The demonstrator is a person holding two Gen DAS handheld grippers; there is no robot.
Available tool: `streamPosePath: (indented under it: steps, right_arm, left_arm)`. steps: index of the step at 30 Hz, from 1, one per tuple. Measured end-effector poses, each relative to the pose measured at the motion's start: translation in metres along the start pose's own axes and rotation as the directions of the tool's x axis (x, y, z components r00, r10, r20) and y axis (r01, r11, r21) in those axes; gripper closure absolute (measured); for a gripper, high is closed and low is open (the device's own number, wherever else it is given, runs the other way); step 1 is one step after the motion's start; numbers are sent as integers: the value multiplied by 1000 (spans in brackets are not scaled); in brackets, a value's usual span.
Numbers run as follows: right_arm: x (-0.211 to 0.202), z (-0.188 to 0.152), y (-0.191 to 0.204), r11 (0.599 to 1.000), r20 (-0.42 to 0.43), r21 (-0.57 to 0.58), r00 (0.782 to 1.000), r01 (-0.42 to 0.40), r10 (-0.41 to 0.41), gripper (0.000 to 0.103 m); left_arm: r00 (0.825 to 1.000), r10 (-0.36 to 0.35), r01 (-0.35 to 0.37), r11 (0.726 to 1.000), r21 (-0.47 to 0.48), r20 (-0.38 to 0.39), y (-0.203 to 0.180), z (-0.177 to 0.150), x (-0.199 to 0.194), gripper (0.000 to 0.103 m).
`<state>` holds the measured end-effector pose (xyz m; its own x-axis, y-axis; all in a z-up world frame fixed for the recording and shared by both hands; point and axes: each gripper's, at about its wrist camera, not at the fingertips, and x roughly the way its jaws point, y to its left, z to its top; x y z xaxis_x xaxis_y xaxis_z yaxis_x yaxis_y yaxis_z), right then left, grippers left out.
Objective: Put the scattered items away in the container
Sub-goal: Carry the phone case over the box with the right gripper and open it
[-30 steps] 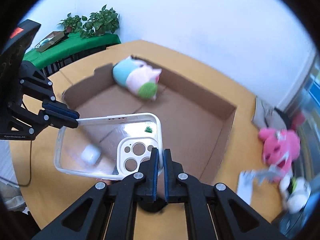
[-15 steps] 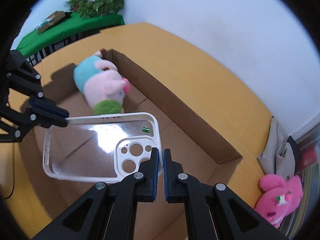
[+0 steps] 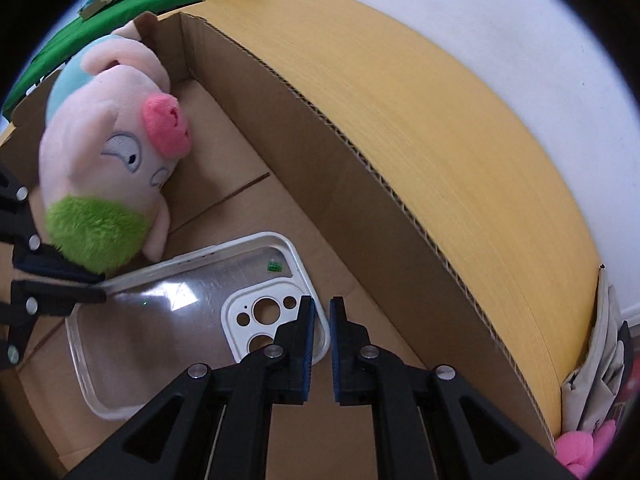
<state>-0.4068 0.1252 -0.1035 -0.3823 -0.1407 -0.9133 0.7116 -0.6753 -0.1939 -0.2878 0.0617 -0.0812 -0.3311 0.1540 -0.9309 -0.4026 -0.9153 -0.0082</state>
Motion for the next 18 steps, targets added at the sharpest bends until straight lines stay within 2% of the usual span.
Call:
streamPosePath:
  steps: [7,14,15,17,18]
  right_arm:
    - [5,-2,5,998,46,-21,997,57,-56,96]
    - [2,-13,11,995,75,-30,993,98,-95,93]
    - [-1,-15,11,995,72,-21,993,98,-96,90]
    - [-8,-21,11,994,71,-7,992,108,-107,78]
    - [-16,-26,11,993,72,5,990,121,-121,73]
  left_arm:
    - [1000,2,-3,998,-70,-24,9,-1,20,99]
    - [1000,-4,4,996,-89,-7,12,-7,20,98]
    - [1000,-9,9,996,-93,-1,12,-9,18,98]
    - [999,-24,28,995,-99,33,10,-14,8,96]
    - [998,-26,32,995,-97,58,8,-16,0,90]
